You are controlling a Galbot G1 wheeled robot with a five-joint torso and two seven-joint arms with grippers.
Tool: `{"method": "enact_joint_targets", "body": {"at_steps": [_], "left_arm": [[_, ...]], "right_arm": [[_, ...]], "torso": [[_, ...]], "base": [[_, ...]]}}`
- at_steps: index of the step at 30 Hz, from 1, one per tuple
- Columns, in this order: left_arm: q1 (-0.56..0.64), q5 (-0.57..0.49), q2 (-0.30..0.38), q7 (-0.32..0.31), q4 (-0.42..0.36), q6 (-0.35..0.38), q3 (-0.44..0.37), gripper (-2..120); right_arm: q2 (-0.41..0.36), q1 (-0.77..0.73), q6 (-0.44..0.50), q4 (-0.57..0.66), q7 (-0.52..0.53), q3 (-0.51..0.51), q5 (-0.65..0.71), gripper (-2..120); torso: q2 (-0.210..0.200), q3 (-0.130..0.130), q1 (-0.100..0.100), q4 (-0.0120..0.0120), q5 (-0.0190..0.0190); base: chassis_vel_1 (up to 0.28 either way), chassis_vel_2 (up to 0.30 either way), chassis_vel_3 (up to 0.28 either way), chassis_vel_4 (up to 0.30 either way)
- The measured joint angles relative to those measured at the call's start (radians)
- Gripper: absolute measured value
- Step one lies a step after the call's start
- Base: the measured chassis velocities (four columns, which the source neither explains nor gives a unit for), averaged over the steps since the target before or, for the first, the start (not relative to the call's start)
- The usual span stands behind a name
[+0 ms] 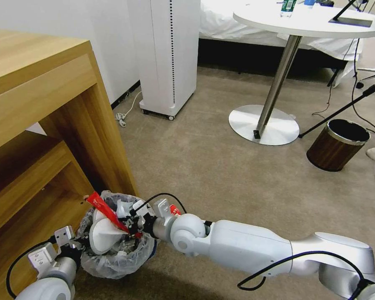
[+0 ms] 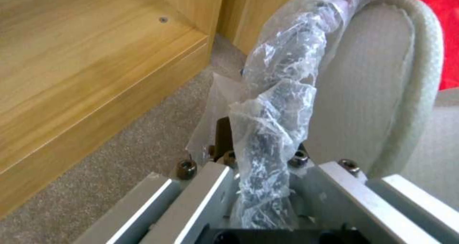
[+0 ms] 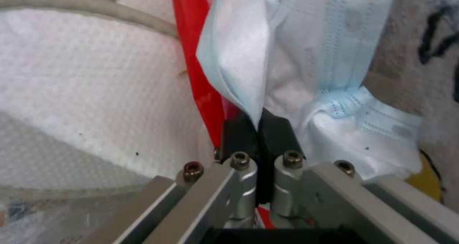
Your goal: Pick up the trash bin and place the garbage on the floor into it.
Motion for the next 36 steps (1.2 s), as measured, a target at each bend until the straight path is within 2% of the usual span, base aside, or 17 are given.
{"method": "enact_joint_targets", "body": {"at_steps": [7, 10, 12, 14, 16, 18, 20, 22, 24, 25, 29, 30, 31, 33, 35, 36], "left_arm": [[-0.003, 0.002, -0.001, 0.002, 0.006, -0.003, 0.003, 1], [-0.002, 0.003, 0.0, 0.003, 0.009, -0.004, 0.003, 1], [-0.004, 0.004, 0.0, 0.004, 0.012, -0.004, 0.003, 1], [-0.005, 0.004, 0.0, 0.004, 0.012, -0.004, 0.003, 1], [-0.01, 0.004, 0.0, 0.004, 0.013, -0.004, 0.007, 1], [-0.01, 0.004, 0.0, 0.004, 0.013, -0.004, 0.007, 1], [-0.014, 0.004, 0.0, 0.002, 0.015, -0.004, 0.009, 1], [-0.015, 0.004, 0.0, 0.002, 0.016, -0.003, 0.009, 1], [-0.016, 0.004, 0.0, 0.001, 0.022, -0.003, 0.009, 1], [-0.016, 0.004, 0.0, 0.001, 0.022, -0.003, 0.009, 1], [-0.019, 0.005, -0.001, 0.001, 0.031, -0.003, 0.011, 1], [-0.019, 0.005, -0.001, 0.001, 0.031, -0.003, 0.011, 1], [-0.021, 0.006, -0.003, 0.001, 0.035, -0.003, 0.012, 1], [-0.023, 0.007, -0.003, 0.001, 0.038, -0.003, 0.013, 1], [-0.023, 0.007, -0.003, 0.001, 0.038, -0.003, 0.013, 1], [-0.024, 0.007, -0.002, 0.001, 0.04, -0.002, 0.013, 1]], "right_arm": [[0.011, 0.002, -0.048, 0.009, 0.085, 0.024, 0.038, 0], [0.006, -0.004, -0.037, 0.012, 0.073, 0.034, 0.029, 0], [-0.015, -0.009, -0.017, 0.043, 0.049, 0.057, 0.013, 14], [-0.02, -0.01, -0.012, 0.048, 0.044, 0.06, 0.008, 15], [-0.043, -0.013, -0.003, 0.075, 0.034, 0.071, -0.002, 27], [-0.047, -0.014, -0.002, 0.079, 0.033, 0.072, -0.004, 28], [-0.069, -0.018, -0.002, 0.101, 0.032, 0.077, -0.014, 41], [-0.073, -0.019, -0.001, 0.105, 0.032, 0.078, -0.019, 43], [-0.09, -0.026, 0.0, 0.121, 0.028, 0.082, -0.036, 55], [-0.09, -0.026, 0.0, 0.121, 0.028, 0.082, -0.036, 55], [-0.113, -0.035, 0.026, 0.138, -0.009, 0.091, -0.085, 72], [-0.113, -0.035, 0.026, 0.138, -0.009, 0.091, -0.085, 72], [-0.122, -0.04, 0.04, 0.145, -0.028, 0.098, -0.107, 80], [-0.131, -0.049, 0.053, 0.157, -0.041, 0.112, -0.129, 89], [-0.132, -0.05, 0.056, 0.158, -0.044, 0.114, -0.133, 89], [-0.14, -0.066, 0.086, 0.17, -0.063, 0.138, -0.165, 97]], "torso": [[0.0, 0.0, 0.0, 0.0, 0.0], [0.0, 0.0, 0.0, 0.0, 0.0001], [0.0, 0.0, 0.0, 0.0, 0.0001], [0.0, 0.0, 0.0, 0.0, 0.0002], [0.0, 0.0, 0.0, -0.0001, 0.0001], [0.0, 0.0, 0.0, -0.0001, 0.0001], [0.0, 0.0, 0.0, -0.0001, 0.0001], [0.0, 0.0, 0.0, -0.0001, 0.0001], [0.0, 0.0, 0.0, -0.0001, 0.0001], [0.0, 0.0, 0.0, -0.0001, 0.0001], [0.0, 0.0, 0.0, 0.0, 0.0001], [0.0, 0.0, 0.0, 0.0, 0.0001], [0.0, 0.0, 0.0, 0.0, 0.0001], [0.0, 0.0, 0.0, -0.0001, 0.0001], [0.0, 0.0, 0.0, 0.0, 0.0001], [0.0, 0.0, 0.0, 0.0, 0.0001]], "base": [[0.0, 0.0, 0.0, 0.0], [0.0, 0.0, 0.0, 0.0], [0.0, 0.0, 0.0, 0.0], [0.0, 0.0, 0.0, 0.0], [0.0, 0.0, 0.0, 0.0], [0.0, 0.0, 0.0, 0.0], [0.0, 0.0, 0.0, 0.0], [0.0, 0.0, 0.0, 0.0], [0.0, 0.0, 0.0, 0.0], [0.0, 0.0, 0.0, 0.0], [0.0, 0.0, 0.0, 0.0], [0.0, 0.0, 0.0, 0.0], [0.0, 0.0, 0.0, 0.0], [0.0, 0.0, 0.0, 0.0], [0.0, 0.0, 0.0, 0.0], [0.0, 0.0, 0.0, 0.0]]}}
